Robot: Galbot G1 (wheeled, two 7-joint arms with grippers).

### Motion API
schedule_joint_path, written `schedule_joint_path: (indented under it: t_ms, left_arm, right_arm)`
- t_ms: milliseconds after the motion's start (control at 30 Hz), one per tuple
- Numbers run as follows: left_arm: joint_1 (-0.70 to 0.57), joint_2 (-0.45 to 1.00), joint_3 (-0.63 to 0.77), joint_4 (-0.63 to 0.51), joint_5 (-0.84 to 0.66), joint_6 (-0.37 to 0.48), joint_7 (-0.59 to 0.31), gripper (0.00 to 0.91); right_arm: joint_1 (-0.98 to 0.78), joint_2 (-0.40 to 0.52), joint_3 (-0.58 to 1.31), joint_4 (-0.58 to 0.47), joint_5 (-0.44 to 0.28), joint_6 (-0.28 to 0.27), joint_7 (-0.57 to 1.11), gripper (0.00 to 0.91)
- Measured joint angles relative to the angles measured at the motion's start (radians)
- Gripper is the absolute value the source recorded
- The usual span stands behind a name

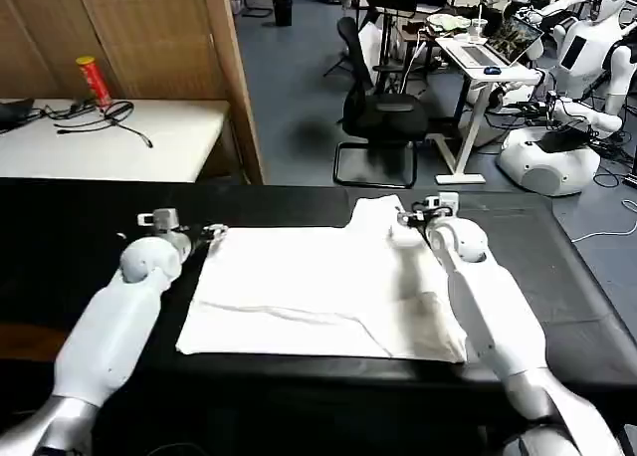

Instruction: Fold and organize the clothes.

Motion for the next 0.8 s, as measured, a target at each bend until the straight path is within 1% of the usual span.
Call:
schedule_joint_path:
  t_ms: [233,267,300,333,367,433,467,500,533,567,600,633,667,700,767,800]
  left_arm:
    - [-0.015,-0.014,0.011,0.033,0.016,-0.008,0.01,0.878]
    - [-0.018,-0.016,0.012,0.039,0.016,-0.008,0.011,0.878]
    - [-0.02,-0.018,0.013,0.044,0.017,-0.01,0.013,0.848]
    - [-0.023,-0.019,0.015,0.049,0.018,-0.011,0.015,0.839]
    - [-0.025,-0.019,0.018,0.054,0.019,-0.012,0.018,0.829]
    - [-0.03,-0.02,0.022,0.061,0.019,-0.013,0.021,0.8]
    - [-0.031,-0.021,0.024,0.065,0.019,-0.013,0.021,0.761]
    - [-0.032,-0.022,0.025,0.068,0.02,-0.013,0.021,0.761]
    - [-0.032,-0.022,0.026,0.069,0.02,-0.014,0.021,0.712]
    - [-0.031,-0.022,0.026,0.07,0.021,-0.014,0.021,0.702]
    - [-0.03,-0.022,0.026,0.07,0.021,-0.014,0.021,0.663]
    - [-0.029,-0.022,0.026,0.07,0.022,-0.014,0.021,0.653]
    - [-0.027,-0.022,0.026,0.068,0.022,-0.013,0.021,0.566]
    - [-0.024,-0.022,0.026,0.065,0.022,-0.013,0.022,0.527]
    - [-0.02,-0.021,0.026,0.059,0.022,-0.012,0.022,0.439]
    - [-0.018,-0.02,0.026,0.056,0.022,-0.011,0.022,0.38]
  right_arm:
    - [0.004,0.012,-0.001,-0.029,-0.006,-0.003,0.0,0.878]
    - [0.004,0.013,-0.001,-0.031,-0.006,-0.003,-0.001,0.858]
    - [0.004,0.013,0.0,-0.036,-0.006,-0.003,-0.002,0.839]
    - [0.004,0.014,0.001,-0.039,-0.006,-0.002,-0.004,0.79]
    - [0.005,0.015,0.002,-0.044,-0.006,-0.002,-0.006,0.761]
    - [0.007,0.019,0.005,-0.052,-0.011,0.0,-0.013,0.741]
    - [0.008,0.021,0.005,-0.055,-0.014,0.001,-0.015,0.692]
    - [0.008,0.022,0.005,-0.056,-0.019,0.002,-0.018,0.683]
    - [0.008,0.023,0.005,-0.057,-0.021,0.002,-0.021,0.614]
    - [0.008,0.023,0.005,-0.057,-0.021,0.002,-0.022,0.575]
    - [0.008,0.023,0.004,-0.057,-0.022,0.002,-0.023,0.527]
    - [0.008,0.023,0.003,-0.056,-0.022,0.002,-0.023,0.497]
    - [0.008,0.023,0.003,-0.056,-0.022,0.001,-0.024,0.419]
    - [0.008,0.021,0.002,-0.054,-0.022,0.0,-0.025,0.361]
    - [0.008,0.018,0.001,-0.049,-0.022,-0.003,-0.026,0.293]
    - [0.008,0.016,0.001,-0.047,-0.021,-0.004,-0.026,0.273]
